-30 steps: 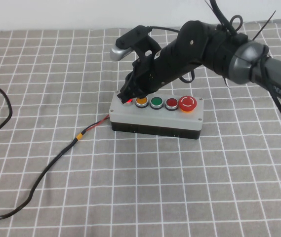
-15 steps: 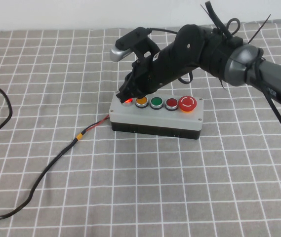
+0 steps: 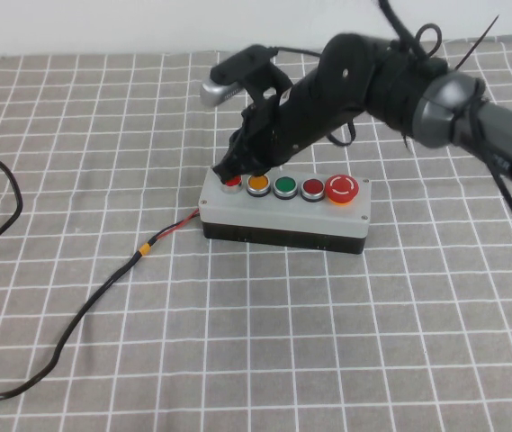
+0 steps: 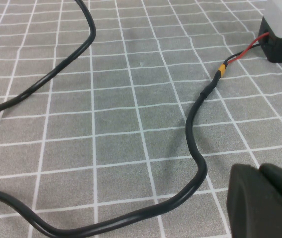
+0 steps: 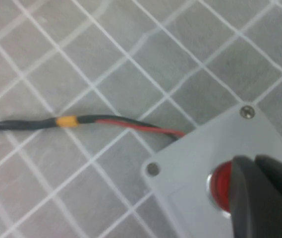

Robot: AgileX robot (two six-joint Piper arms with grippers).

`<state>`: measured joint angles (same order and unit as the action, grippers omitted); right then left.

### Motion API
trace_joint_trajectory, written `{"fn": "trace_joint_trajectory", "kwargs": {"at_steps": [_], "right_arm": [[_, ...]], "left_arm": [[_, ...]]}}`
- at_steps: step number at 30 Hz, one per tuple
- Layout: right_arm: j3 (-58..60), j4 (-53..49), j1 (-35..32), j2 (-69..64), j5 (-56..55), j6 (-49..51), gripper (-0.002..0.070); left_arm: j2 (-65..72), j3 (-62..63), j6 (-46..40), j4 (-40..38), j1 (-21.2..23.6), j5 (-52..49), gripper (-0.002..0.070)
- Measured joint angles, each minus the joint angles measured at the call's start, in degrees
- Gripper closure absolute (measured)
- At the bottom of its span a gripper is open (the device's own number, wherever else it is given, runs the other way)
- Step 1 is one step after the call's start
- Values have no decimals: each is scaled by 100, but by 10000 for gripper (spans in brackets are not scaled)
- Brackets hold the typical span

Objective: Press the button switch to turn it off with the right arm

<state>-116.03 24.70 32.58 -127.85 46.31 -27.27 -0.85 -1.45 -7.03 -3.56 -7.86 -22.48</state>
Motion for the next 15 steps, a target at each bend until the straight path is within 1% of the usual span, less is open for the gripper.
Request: {"fn": "trace_joint_trajectory", "kwargs": {"at_steps": [4,9,15], "right_arm": [[-74,-13,9,436,224,74,692],[-134,-64,9,1428,250,225,692],[-146,-917,9,2611,619,1218,692]], "left_arm": [[0,0,0,0,0,0,678],[0,0,0,0,0,0,678],[0,0,0,0,0,0,678]]}}
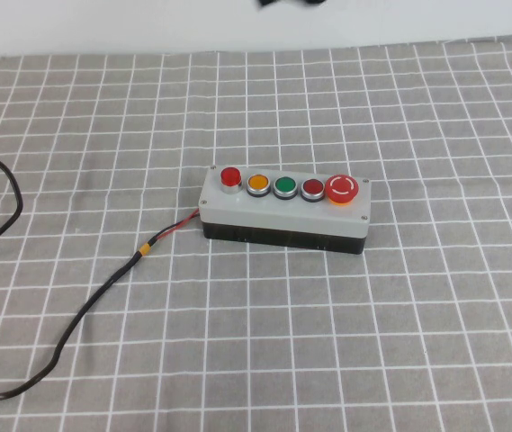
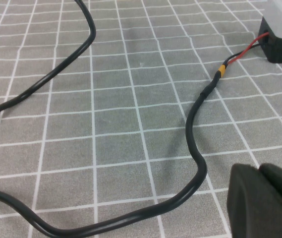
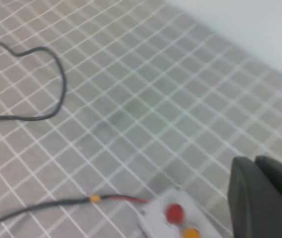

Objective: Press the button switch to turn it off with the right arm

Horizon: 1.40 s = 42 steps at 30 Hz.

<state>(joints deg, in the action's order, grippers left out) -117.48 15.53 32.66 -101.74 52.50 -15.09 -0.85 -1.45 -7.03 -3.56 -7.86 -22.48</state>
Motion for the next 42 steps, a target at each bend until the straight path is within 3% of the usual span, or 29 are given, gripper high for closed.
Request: {"fn": "trace_joint_trajectory", "kwargs": {"at_steps": [8,30,42], "right_arm": [[828,-1032,0,1534,547,657,692],[5921,-1165,0,7034,199,1413,692],[6736,-959,0,8273,664,1454,692]], "left_arm": [[0,0,0,0,0,0,678],[0,0,0,0,0,0,678],[0,0,0,0,0,0,678]]}}
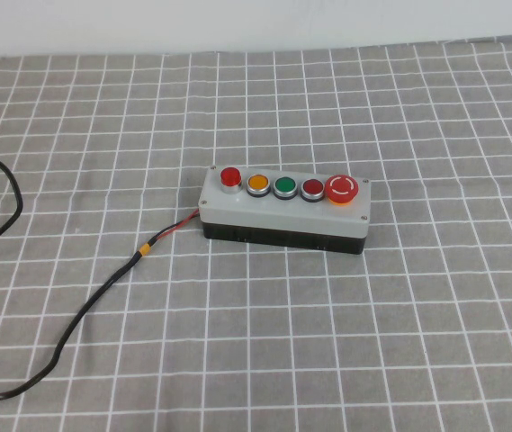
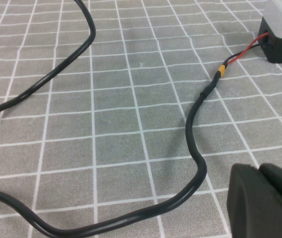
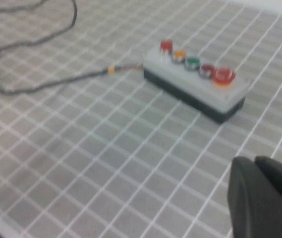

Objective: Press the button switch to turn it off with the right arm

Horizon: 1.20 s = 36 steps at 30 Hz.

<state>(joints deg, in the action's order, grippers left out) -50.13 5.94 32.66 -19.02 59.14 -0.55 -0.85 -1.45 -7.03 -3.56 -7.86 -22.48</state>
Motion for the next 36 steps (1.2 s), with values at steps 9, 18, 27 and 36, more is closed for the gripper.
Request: {"fn": "trace_joint_trajectory", "kwargs": {"at_steps": [9,18,27,36], "right_arm": [[22,-82,0,0,250,0,692],[1537,-295,-1020,620,-2237,0,692],[4106,-438,-2130,1653,-4335,55,692],[4847,-461,-3033,1943,-4053,303,692]], "left_arm": [[0,0,0,0,0,0,678],[0,0,0,0,0,0,678],[0,0,0,0,0,0,678],[0,0,0,0,0,0,678]]}}
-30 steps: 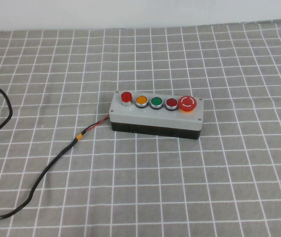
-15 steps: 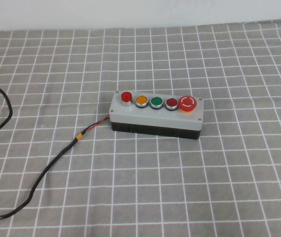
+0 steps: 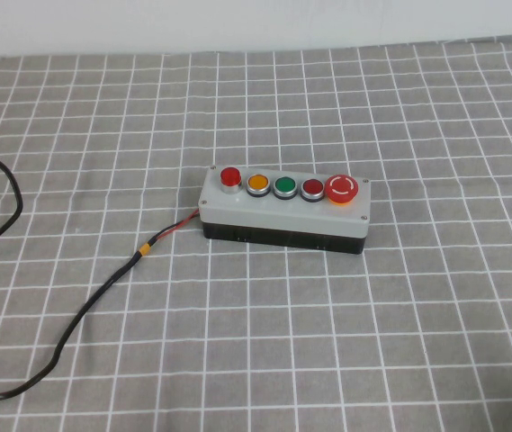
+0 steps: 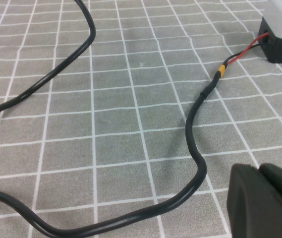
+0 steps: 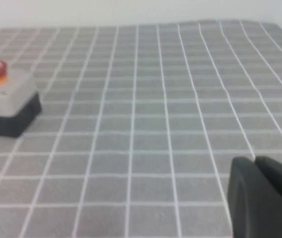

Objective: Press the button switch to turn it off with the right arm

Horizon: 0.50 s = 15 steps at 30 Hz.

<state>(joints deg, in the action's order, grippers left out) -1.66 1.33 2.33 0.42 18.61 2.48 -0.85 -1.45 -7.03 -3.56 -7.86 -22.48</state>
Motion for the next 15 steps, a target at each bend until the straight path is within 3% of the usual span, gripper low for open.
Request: {"fn": "trace_joint_trajectory", "kwargs": {"at_steps": [15], "right_arm": [[313,18,-223,0,162,13,692]], "left_arm": [[0,0,0,0,0,0,678]]}}
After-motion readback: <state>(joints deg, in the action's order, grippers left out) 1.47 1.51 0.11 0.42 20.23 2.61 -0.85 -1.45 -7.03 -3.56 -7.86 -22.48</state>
